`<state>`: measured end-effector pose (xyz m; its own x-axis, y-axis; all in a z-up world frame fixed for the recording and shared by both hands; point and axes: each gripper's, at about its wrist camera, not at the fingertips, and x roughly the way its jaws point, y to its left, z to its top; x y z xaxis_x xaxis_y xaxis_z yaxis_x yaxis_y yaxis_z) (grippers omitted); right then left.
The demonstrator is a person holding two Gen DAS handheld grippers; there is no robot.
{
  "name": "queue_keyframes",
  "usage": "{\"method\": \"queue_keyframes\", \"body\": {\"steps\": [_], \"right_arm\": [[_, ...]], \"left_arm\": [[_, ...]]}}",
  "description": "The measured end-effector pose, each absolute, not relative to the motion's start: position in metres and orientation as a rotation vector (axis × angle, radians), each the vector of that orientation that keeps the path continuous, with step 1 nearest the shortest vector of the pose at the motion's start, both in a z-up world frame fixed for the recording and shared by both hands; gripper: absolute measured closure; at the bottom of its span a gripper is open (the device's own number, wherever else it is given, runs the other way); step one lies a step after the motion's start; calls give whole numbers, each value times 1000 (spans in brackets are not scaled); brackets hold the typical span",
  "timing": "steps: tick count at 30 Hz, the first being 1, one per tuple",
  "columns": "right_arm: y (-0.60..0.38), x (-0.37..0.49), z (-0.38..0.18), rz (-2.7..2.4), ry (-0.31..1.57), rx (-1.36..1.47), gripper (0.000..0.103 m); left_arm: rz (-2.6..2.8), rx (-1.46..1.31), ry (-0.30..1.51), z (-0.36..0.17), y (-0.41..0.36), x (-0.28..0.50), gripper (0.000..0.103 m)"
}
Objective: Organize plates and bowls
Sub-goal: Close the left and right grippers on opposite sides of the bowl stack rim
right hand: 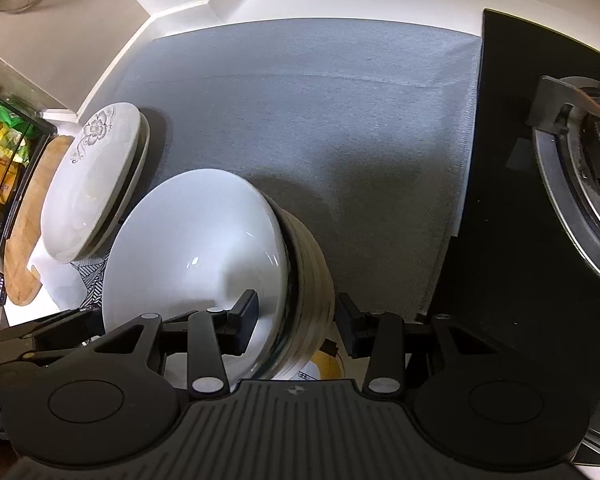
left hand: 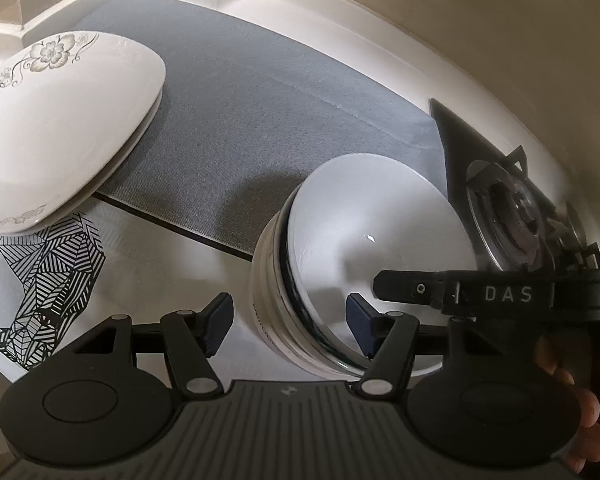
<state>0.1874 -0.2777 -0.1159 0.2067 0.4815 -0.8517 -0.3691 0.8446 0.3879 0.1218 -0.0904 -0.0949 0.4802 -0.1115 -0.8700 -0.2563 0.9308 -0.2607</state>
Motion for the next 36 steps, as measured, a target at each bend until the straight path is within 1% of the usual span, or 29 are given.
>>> {"method": "queue_keyframes", "body": {"steps": [6,10,14,20,25,30,36], "right_arm": [[-280,187,-118,611,1231,116,58],[-279,188,-119,624,1233,109,55],[-280,191,-120,634,1239,116,55],[-279,190,-120,648,1237,103,53],[-279,186,-120,654,1223,100,57],[-281,180,-121,657,1221,115,59],[-270,168,-121,662,1207,107,58]], "left_arm": [[101,-387,1072,-97,-92,122,35],[97,-389,1069,-97,-94,120,36],[77,-394,1064,-97,-95,120,47],[74,-398,1063,-96,-92,119,50],[73,-390,1054,-95,-91,116,51],[76,-382,1041,-93,-83,113,57],[92,-362,1028,-91,-72,110,58]]}}
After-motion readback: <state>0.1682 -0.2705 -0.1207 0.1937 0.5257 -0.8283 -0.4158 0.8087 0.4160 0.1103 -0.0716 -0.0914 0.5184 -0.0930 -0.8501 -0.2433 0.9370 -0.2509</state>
